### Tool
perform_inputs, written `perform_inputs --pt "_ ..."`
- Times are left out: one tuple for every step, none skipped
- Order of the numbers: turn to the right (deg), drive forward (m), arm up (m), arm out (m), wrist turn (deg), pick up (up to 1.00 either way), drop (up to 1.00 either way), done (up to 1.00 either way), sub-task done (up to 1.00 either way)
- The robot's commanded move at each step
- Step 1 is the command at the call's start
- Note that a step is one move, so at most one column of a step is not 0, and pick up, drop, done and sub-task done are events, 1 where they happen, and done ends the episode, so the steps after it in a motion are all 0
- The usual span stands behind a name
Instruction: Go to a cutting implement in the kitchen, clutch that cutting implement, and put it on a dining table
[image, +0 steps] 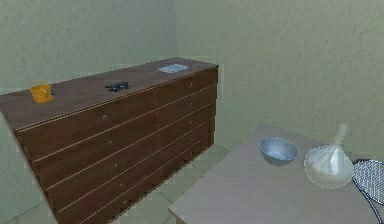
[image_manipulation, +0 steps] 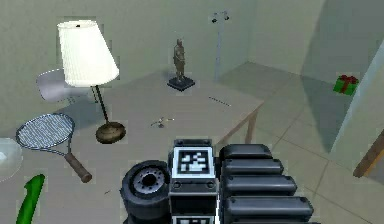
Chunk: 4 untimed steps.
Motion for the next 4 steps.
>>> perform_inputs --pt "0.0 0.0 0.0 0.48 0.0 0.0 0.0 0.0 0.0" --pt "0.0 0.0 0.0 0.0 39.0 0.0 0.0 0.0 0.0" --pt "0.0 0.0 -0.04 0.0 0.0 0.0 0.0 0.0 0.0" --pt "0.0 0.0 -0.32 0.0 0.0 0.0 0.0 0.0 0.0"
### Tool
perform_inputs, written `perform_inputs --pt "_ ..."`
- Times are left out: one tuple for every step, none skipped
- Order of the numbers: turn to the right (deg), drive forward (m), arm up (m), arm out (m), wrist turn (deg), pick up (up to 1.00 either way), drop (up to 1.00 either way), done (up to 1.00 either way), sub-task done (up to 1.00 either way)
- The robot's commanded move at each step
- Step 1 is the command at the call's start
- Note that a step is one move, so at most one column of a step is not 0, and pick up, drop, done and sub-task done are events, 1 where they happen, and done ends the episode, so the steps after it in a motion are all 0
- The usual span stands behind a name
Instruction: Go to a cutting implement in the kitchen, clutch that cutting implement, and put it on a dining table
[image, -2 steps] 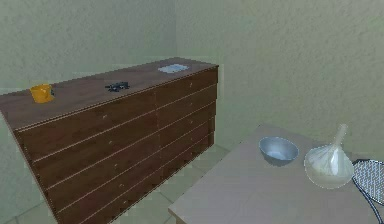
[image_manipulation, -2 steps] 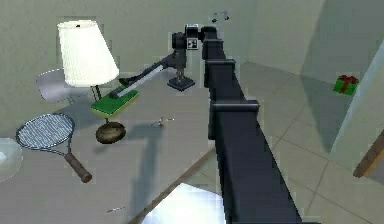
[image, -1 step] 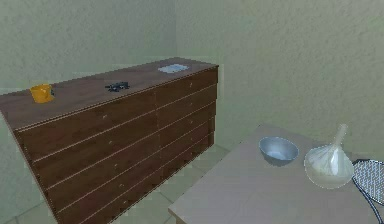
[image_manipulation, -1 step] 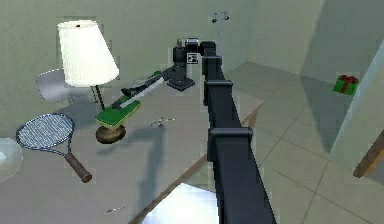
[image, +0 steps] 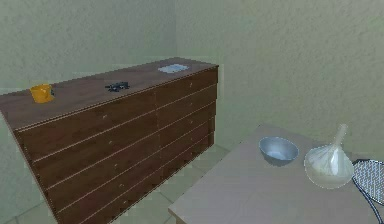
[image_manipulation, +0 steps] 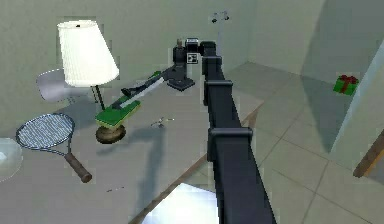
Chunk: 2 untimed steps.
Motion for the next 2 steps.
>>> perform_inputs --pt "0.0 0.0 0.0 0.0 0.0 0.0 1.0 0.0 0.0" --pt "0.0 0.0 0.04 0.0 0.0 0.0 0.0 0.0 0.0"
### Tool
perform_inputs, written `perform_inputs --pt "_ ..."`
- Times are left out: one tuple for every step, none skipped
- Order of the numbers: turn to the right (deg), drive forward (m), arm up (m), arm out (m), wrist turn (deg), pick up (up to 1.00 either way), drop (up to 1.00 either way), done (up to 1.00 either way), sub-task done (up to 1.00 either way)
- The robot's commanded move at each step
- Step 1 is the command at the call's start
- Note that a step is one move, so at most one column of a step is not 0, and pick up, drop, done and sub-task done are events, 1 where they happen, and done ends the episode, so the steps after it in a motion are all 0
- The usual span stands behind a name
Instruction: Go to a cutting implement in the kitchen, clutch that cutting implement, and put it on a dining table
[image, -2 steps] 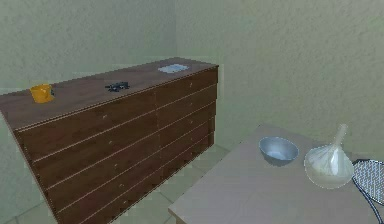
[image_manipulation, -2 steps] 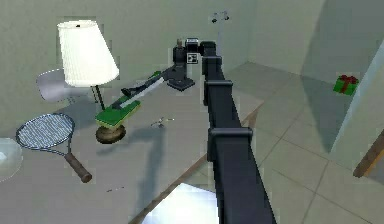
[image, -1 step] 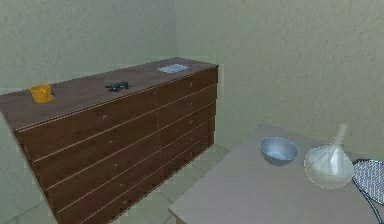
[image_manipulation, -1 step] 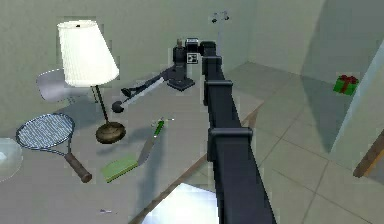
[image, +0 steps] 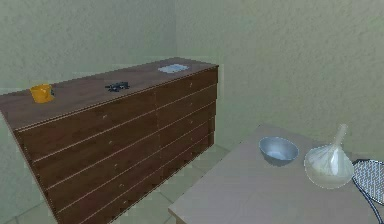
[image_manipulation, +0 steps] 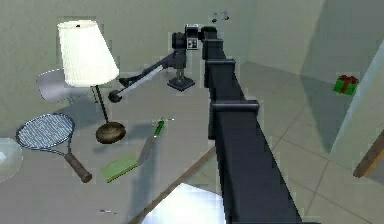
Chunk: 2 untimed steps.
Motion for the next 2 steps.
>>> perform_inputs --pt "0.0 0.0 0.0 -0.08 0.0 0.0 0.0 0.0 0.0" --pt "0.0 0.0 0.0 0.0 0.0 0.0 0.0 1.0 0.0"
